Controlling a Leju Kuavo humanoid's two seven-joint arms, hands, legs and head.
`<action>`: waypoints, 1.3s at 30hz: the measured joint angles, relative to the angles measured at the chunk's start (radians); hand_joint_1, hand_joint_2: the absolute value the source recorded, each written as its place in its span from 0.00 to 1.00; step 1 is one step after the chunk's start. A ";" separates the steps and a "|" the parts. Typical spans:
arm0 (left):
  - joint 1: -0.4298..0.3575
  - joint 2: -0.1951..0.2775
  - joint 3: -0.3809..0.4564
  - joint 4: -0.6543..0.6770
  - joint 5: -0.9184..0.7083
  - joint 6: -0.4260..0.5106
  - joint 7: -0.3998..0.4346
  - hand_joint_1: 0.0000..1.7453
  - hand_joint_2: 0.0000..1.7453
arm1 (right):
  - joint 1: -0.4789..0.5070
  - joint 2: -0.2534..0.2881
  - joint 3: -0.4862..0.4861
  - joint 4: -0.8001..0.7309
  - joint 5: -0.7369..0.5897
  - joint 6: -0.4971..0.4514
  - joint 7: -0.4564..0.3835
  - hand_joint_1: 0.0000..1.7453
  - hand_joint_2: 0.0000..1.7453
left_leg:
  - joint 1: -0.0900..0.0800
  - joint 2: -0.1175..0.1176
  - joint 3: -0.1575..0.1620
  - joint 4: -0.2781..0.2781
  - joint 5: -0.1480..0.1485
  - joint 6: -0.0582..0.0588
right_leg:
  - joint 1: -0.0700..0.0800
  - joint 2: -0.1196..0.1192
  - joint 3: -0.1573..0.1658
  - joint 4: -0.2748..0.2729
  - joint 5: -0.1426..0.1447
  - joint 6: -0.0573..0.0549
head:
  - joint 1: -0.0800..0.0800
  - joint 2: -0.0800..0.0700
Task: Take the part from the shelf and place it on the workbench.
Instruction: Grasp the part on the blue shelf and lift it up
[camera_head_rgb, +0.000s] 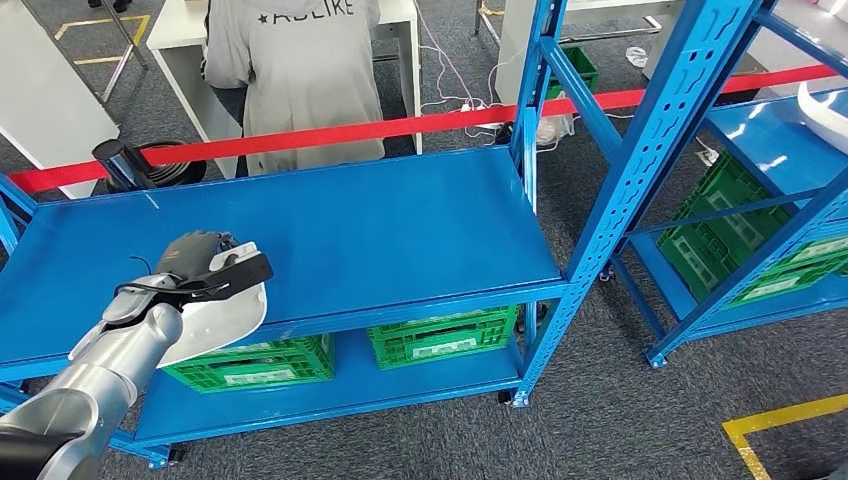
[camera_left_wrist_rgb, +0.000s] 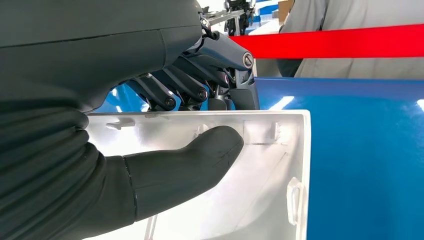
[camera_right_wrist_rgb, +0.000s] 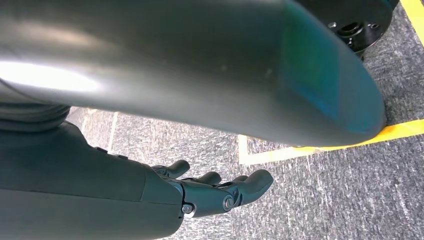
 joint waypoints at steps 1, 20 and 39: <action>0.000 0.000 0.001 0.000 0.005 0.005 -0.001 1.00 1.00 | 0.000 0.000 0.000 0.000 0.000 0.000 0.000 0.00 0.00 | 0.000 0.000 0.000 0.000 0.000 0.000 | 0.000 0.000 0.000 0.000 0.000 0.000 | 0.000 0.000; -0.023 -0.020 0.092 -0.052 0.152 0.134 -0.122 1.00 1.00 | 0.000 0.000 -0.023 0.000 0.007 -0.007 -0.004 0.00 0.00 | 0.000 0.000 0.000 0.000 0.000 0.000 | 0.000 0.000 0.000 0.000 0.000 0.000 | 0.000 0.000; -0.034 -0.046 0.162 -0.232 0.321 0.194 -0.205 1.00 1.00 | 0.000 0.003 -0.044 0.000 0.009 -0.020 -0.002 0.00 0.00 | 0.000 0.000 0.000 0.000 0.000 0.000 | 0.000 0.000 0.000 0.000 0.000 0.000 | 0.000 0.000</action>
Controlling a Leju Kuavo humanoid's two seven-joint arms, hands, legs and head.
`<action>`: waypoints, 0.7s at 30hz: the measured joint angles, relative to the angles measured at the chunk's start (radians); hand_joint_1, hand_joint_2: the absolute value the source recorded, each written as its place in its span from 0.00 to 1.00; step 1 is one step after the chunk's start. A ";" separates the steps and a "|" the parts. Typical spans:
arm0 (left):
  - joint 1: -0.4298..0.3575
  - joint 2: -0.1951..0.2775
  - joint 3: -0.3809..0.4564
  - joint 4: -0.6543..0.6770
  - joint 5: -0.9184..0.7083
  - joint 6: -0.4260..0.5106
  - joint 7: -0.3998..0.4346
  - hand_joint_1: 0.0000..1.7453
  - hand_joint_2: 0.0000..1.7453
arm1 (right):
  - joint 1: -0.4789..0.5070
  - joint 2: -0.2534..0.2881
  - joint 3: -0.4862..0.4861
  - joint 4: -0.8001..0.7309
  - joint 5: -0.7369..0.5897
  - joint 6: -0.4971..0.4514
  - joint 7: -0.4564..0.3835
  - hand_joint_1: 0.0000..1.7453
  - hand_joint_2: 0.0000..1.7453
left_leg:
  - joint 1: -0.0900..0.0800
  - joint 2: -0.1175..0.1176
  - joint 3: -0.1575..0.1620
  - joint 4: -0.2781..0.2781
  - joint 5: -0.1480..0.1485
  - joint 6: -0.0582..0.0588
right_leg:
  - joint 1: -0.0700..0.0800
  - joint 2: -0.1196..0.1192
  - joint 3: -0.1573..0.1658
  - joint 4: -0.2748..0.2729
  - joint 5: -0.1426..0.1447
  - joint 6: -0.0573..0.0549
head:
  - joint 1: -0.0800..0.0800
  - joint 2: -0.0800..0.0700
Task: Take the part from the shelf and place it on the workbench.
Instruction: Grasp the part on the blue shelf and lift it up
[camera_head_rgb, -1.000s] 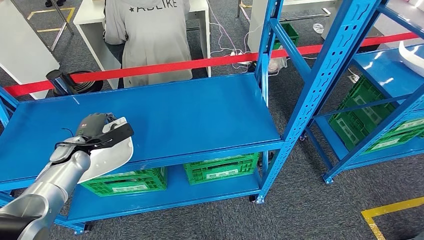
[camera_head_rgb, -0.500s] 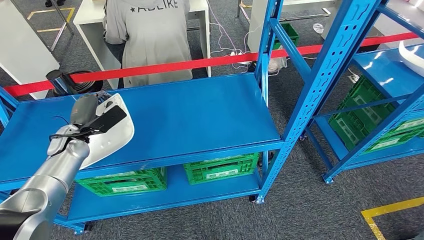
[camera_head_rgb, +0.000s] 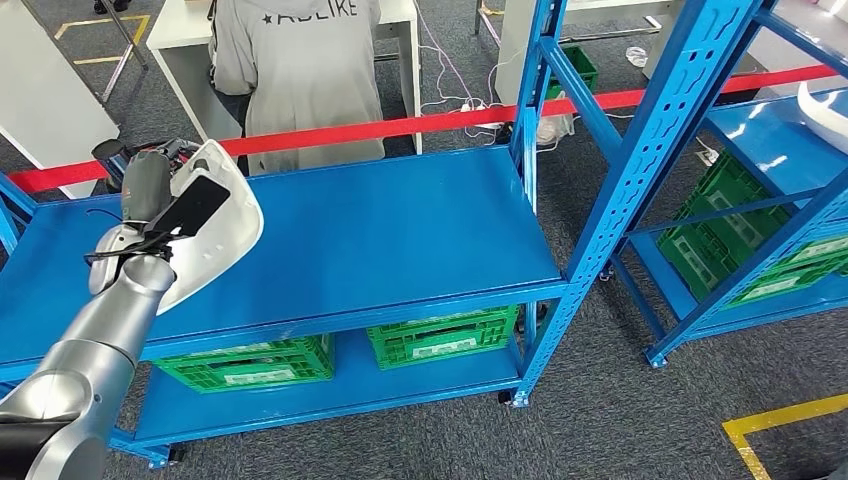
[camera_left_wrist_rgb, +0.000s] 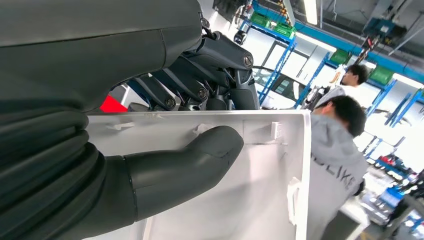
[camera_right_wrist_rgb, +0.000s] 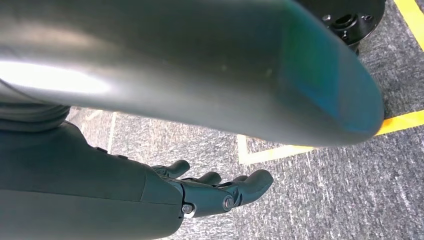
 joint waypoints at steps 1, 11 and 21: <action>0.000 0.000 0.002 -0.013 0.020 -0.008 -0.003 1.00 1.00 | 0.000 0.000 -0.001 0.000 0.001 -0.001 0.000 0.00 0.00 | 0.000 0.000 0.000 0.000 0.000 0.000 | 0.000 0.000 0.000 0.000 0.000 0.000 | 0.000 0.000; 0.053 0.012 0.012 -0.257 0.191 -0.019 -0.018 1.00 1.00 | 0.002 0.001 -0.021 0.000 0.010 -0.005 -0.002 0.00 0.00 | 0.000 0.000 0.000 0.000 -0.001 0.001 | 0.000 0.000 0.000 0.000 0.000 0.000 | 0.000 0.000; 0.104 0.032 0.012 -0.399 0.248 -0.028 -0.012 1.00 1.00 | 0.003 0.002 -0.026 0.000 0.023 0.001 -0.005 0.00 0.00 | 0.000 0.000 0.000 0.000 -0.001 0.001 | 0.000 0.000 0.000 0.000 0.000 0.000 | 0.000 0.000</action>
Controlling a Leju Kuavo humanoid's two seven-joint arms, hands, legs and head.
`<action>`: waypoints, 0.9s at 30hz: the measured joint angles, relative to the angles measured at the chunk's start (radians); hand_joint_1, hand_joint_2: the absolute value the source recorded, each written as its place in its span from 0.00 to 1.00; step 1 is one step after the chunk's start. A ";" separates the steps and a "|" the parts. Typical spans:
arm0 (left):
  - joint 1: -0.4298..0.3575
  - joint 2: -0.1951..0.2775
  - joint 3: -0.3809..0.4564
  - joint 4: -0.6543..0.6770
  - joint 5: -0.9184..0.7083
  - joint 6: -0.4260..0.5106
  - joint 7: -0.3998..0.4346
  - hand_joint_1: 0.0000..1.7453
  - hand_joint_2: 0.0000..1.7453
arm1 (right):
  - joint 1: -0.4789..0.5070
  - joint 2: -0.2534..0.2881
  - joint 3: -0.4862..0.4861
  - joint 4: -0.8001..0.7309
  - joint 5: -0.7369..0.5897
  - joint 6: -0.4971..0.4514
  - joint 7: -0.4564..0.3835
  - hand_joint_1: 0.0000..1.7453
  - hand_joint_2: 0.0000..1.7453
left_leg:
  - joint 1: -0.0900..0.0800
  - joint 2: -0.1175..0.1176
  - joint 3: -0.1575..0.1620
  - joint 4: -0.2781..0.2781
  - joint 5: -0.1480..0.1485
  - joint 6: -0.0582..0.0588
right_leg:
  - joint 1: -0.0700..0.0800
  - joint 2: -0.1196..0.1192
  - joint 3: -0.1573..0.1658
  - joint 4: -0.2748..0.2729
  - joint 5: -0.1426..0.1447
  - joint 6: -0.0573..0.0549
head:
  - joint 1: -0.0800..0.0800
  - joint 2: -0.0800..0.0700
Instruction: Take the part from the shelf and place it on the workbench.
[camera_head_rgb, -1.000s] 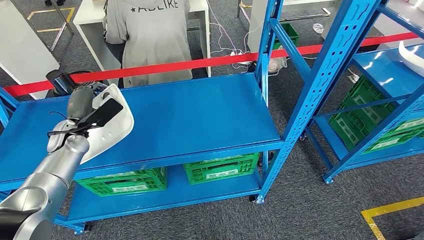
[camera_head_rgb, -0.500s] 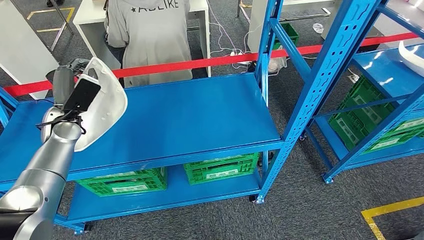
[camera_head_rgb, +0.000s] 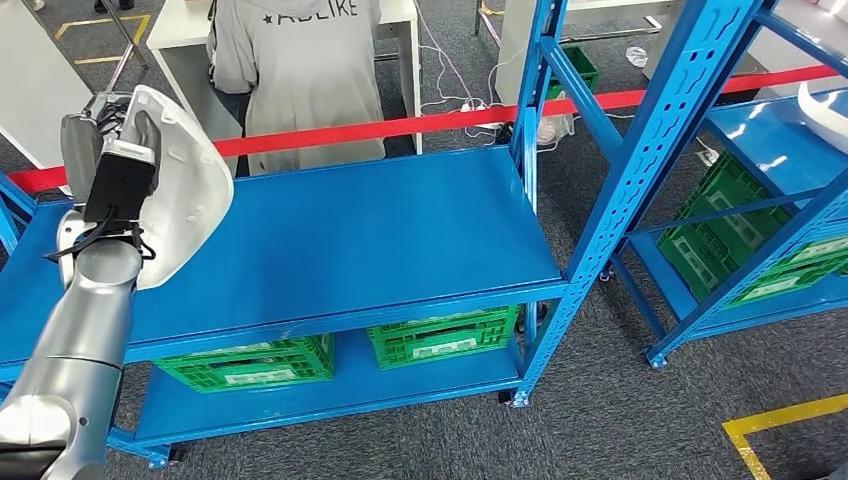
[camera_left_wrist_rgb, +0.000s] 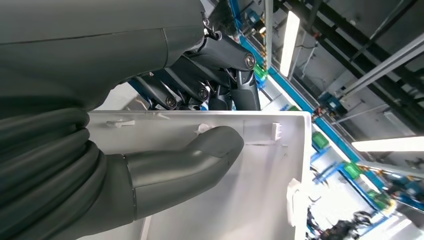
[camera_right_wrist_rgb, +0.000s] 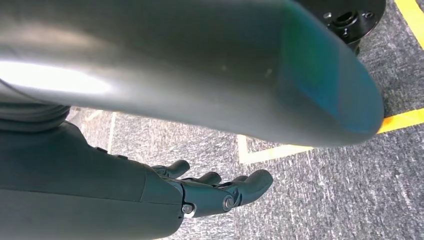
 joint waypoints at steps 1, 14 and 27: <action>0.005 0.003 0.000 -0.011 0.009 -0.009 -0.001 1.00 1.00 | 0.000 0.000 0.000 0.000 0.001 0.000 0.000 0.00 0.00 | 0.000 0.000 0.000 0.000 0.000 0.000 | 0.000 0.000 0.000 0.000 0.000 0.000 | 0.000 0.000; 0.051 0.024 -0.001 -0.076 0.043 -0.034 0.012 1.00 1.00 | 0.002 0.006 -0.003 0.000 0.009 0.004 0.001 0.00 0.00 | 0.024 0.014 0.005 -0.045 0.046 0.020 | -0.021 -0.002 -0.085 0.212 -0.104 0.050 | 0.002 0.000; 0.059 0.054 -0.007 -0.091 0.067 -0.034 0.003 1.00 1.00 | -0.001 0.007 -0.010 0.000 -0.001 0.006 -0.011 0.00 0.00 | 0.034 0.006 -0.130 0.262 -0.139 -0.046 | -0.020 0.005 -0.045 0.031 0.013 -0.007 | -0.007 0.000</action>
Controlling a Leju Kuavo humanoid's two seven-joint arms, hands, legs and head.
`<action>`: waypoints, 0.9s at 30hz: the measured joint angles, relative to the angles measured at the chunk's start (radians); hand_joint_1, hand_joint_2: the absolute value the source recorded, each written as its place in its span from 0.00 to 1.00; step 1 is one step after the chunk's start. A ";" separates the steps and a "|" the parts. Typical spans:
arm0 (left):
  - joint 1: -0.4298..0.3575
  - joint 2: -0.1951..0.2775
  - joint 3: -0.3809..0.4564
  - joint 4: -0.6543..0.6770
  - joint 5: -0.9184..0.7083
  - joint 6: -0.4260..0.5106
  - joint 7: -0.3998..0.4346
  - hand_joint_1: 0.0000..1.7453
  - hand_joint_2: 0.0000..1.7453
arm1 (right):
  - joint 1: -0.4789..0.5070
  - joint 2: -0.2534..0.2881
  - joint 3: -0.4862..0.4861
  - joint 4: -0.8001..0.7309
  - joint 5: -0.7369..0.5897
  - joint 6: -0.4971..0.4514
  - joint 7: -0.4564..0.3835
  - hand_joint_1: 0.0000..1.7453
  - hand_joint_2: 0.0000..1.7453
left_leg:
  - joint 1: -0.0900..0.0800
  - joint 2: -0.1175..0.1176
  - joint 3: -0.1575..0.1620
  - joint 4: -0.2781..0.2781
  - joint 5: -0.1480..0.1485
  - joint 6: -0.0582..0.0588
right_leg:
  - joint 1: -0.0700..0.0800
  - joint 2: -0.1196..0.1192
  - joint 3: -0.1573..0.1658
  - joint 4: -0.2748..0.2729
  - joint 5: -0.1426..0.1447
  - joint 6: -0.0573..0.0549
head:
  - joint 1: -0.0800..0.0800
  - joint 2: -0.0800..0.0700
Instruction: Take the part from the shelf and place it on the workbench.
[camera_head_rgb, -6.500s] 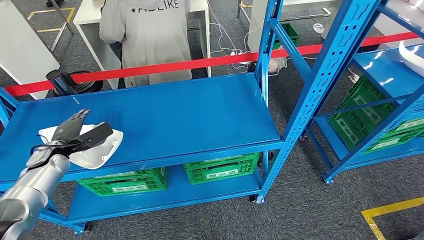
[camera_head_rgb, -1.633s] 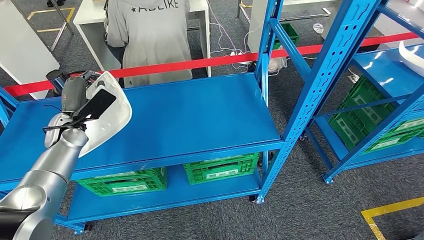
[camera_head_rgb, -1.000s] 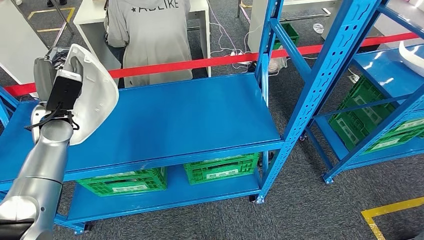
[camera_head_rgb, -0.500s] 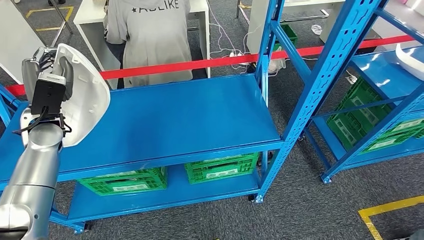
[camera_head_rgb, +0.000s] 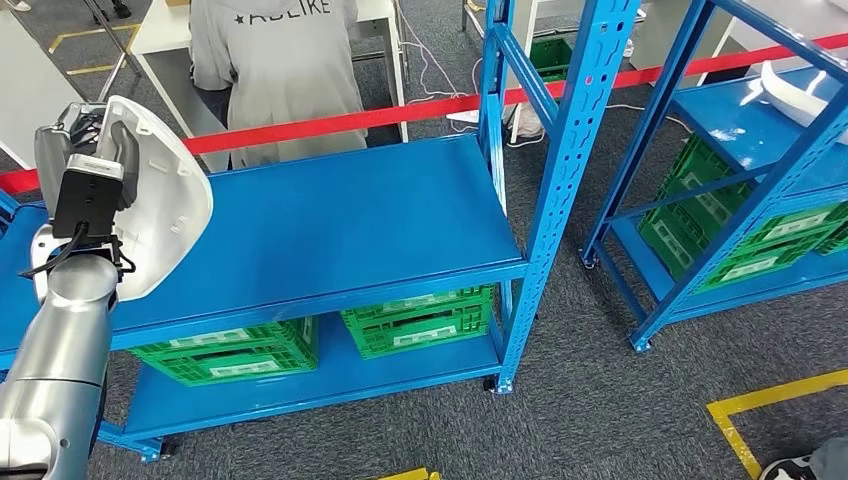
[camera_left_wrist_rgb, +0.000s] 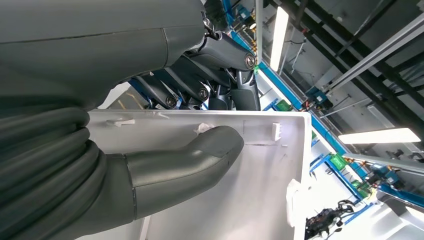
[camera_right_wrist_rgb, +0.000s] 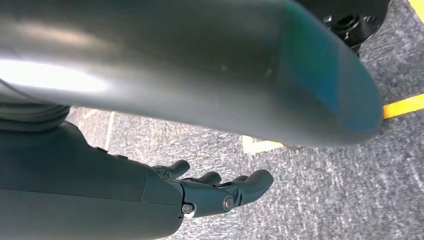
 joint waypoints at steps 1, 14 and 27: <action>0.002 0.000 -0.001 0.000 -0.001 0.000 0.000 1.00 1.00 | 0.001 0.000 -0.004 0.000 -0.006 0.000 0.000 0.00 0.00 | -0.003 0.000 -0.002 0.032 -0.016 0.004 | 0.003 0.000 -0.010 0.000 0.008 -0.001 | -0.001 0.000; 0.008 -0.005 -0.020 -0.035 0.024 0.011 -0.026 1.00 1.00 | 0.018 0.010 -0.051 0.002 -0.043 -0.009 -0.001 0.00 0.00 | -0.030 0.005 0.132 -0.259 0.142 0.089 | 0.009 -0.005 -0.095 0.116 -0.070 0.052 | -0.001 0.000; 0.036 0.089 -0.020 -0.016 0.065 0.033 -0.062 1.00 1.00 | 0.011 -0.014 -0.052 0.002 -0.009 0.021 -0.008 0.00 0.00 | -0.032 0.006 0.013 -0.217 0.197 0.041 | 0.027 -0.010 0.122 -0.046 -0.064 -0.011 | -0.001 0.000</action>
